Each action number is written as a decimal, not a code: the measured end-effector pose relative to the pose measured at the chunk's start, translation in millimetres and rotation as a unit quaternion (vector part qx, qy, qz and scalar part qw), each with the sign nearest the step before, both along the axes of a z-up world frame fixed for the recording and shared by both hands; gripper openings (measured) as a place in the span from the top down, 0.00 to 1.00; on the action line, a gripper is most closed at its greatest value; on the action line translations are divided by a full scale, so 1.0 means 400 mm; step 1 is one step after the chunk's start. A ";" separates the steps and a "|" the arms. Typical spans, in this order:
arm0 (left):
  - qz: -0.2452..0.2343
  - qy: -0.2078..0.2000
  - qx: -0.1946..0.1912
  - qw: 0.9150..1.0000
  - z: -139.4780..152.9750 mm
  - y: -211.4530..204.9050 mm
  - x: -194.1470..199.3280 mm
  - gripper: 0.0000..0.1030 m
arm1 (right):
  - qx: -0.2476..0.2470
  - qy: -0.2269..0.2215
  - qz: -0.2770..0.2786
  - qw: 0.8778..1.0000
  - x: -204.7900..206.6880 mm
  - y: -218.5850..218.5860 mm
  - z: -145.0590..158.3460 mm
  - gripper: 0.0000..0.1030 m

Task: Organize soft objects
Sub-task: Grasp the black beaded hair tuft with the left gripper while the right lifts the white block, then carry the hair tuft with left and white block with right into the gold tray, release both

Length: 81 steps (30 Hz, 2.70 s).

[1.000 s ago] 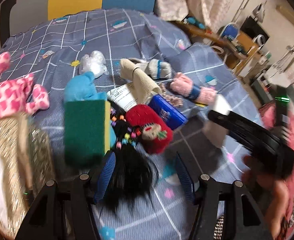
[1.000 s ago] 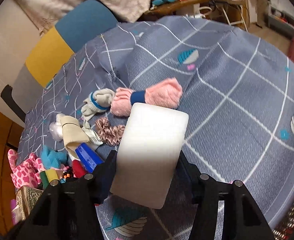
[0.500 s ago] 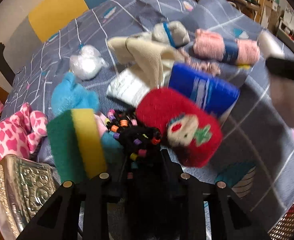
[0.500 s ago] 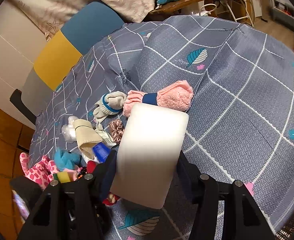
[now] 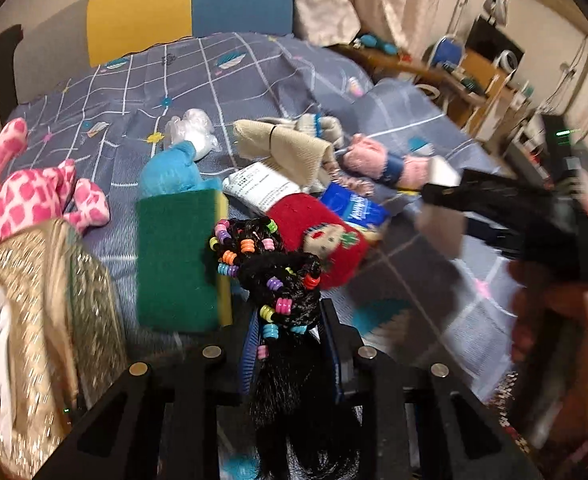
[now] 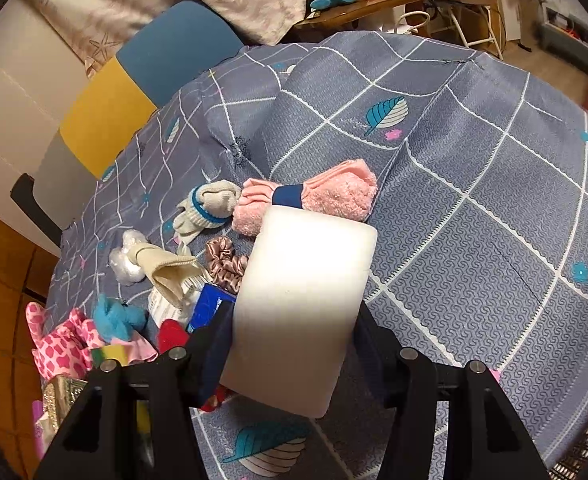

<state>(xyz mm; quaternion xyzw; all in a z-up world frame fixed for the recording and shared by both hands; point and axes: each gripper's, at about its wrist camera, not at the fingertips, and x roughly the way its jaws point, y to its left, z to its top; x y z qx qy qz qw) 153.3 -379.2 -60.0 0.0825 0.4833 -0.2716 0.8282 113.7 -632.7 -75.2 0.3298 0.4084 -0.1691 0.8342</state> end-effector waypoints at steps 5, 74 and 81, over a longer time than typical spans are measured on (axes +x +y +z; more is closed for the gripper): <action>-0.017 0.004 -0.047 0.999 0.061 0.064 -0.063 0.72 | -0.016 0.004 0.008 1.000 0.005 0.008 -0.004 0.43; 0.289 0.010 -0.069 0.955 0.020 1.354 0.201 0.56 | -0.047 -0.120 0.361 0.924 -0.103 1.120 0.241 0.43; 0.314 -0.029 -0.118 0.942 0.041 1.364 0.046 0.56 | -0.039 -0.067 0.414 0.907 0.024 1.304 0.135 0.43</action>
